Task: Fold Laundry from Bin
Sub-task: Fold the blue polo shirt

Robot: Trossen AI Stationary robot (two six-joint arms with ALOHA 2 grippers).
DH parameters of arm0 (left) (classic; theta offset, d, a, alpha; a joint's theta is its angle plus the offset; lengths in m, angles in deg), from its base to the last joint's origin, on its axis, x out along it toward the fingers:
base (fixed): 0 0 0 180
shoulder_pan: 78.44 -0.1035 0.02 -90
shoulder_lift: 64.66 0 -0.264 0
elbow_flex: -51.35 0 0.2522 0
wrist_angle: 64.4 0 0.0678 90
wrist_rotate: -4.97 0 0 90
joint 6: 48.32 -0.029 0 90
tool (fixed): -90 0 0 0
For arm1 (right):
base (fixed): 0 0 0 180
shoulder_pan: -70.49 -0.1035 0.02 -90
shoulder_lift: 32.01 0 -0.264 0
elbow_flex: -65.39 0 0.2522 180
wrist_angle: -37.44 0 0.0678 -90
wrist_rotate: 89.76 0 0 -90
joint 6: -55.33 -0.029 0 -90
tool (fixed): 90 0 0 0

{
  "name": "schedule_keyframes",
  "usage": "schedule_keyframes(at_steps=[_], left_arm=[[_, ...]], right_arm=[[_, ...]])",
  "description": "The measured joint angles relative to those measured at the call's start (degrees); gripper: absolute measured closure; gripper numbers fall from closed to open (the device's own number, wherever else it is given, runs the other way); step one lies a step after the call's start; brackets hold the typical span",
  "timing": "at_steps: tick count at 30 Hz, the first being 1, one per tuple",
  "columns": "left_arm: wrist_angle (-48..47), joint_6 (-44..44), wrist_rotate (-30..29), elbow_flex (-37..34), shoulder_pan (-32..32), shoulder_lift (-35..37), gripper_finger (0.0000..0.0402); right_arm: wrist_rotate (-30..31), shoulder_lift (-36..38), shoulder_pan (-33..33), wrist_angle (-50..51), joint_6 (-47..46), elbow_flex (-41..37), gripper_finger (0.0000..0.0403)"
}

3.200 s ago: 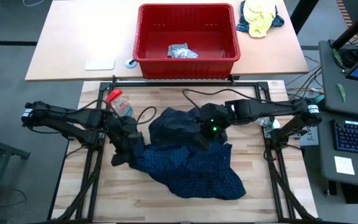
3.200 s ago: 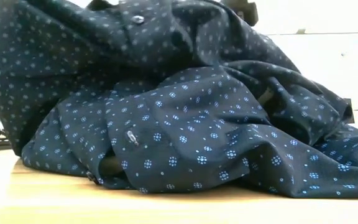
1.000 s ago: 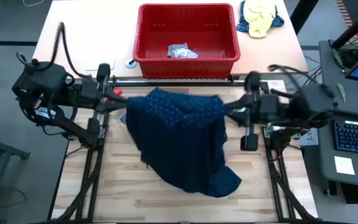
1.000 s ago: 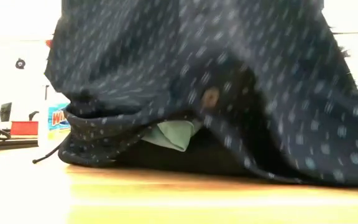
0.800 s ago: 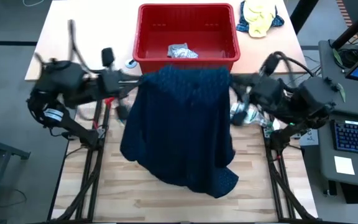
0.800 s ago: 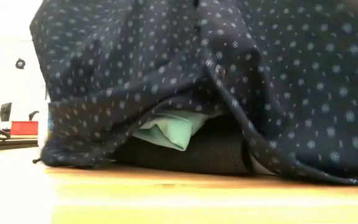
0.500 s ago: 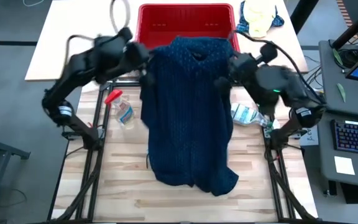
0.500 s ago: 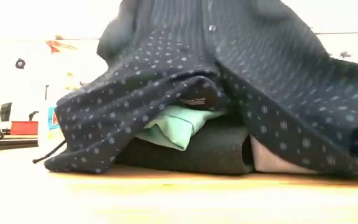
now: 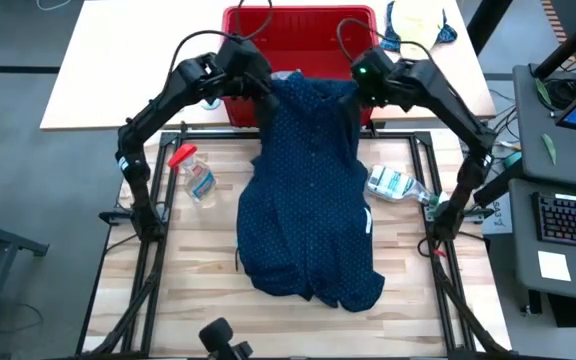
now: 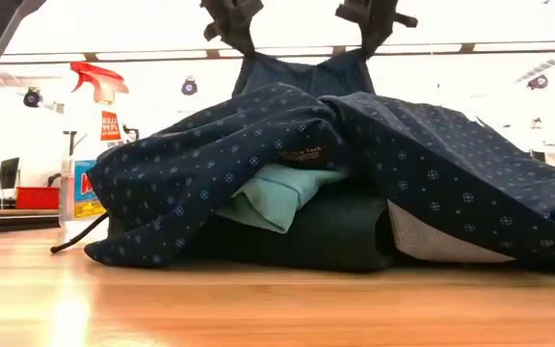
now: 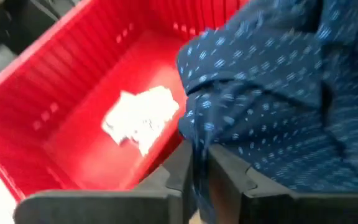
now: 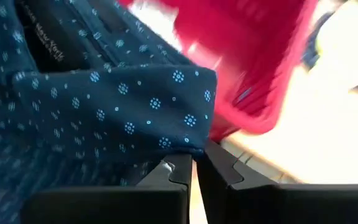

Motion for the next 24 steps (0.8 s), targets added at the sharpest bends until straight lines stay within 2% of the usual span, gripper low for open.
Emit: schedule_keyframes(at_steps=[4, 8, 11, 14, 17, 20, 24], left_arm=[[-5.14, 7.19, 0.33, 0.13, -0.11, -0.02, 0.0339], [-12.40, 18.40, 7.44, 0.13, -0.38, 0.41, 0.0293], [-20.53, 25.03, 12.56, 0.13, 1.75, 1.86, 0.0261], [-27.64, 31.81, 12.32, -0.05, 7.03, 3.14, 0.0236], [-25.90, 38.42, 12.81, -2.92, 14.51, 5.71, 0.0217], [-24.81, 46.98, 13.07, -6.41, 21.85, 7.92, 0.0199], [-25.26, 61.49, 7.59, -14.61, 30.39, 9.83, 0.0172]], right_arm=[[-6.29, -2.01, 3.26, -0.42, 0.48, -4.14, 0.0361], [-7.66, -3.36, 5.41, -0.50, 0.47, -7.80, 0.0312], [-7.95, -3.29, 6.06, -0.20, 0.50, -9.80, 0.0271], [-11.49, -2.37, 5.89, -0.60, 0.86, -11.14, 0.0233], [-15.61, -0.53, 5.06, -2.88, 1.04, -12.33, 0.0201], [-16.76, 1.14, 3.84, -5.95, 1.14, -13.23, 0.0176], [-16.86, 2.08, 2.01, -8.40, 1.50, -13.30, 0.0153]])
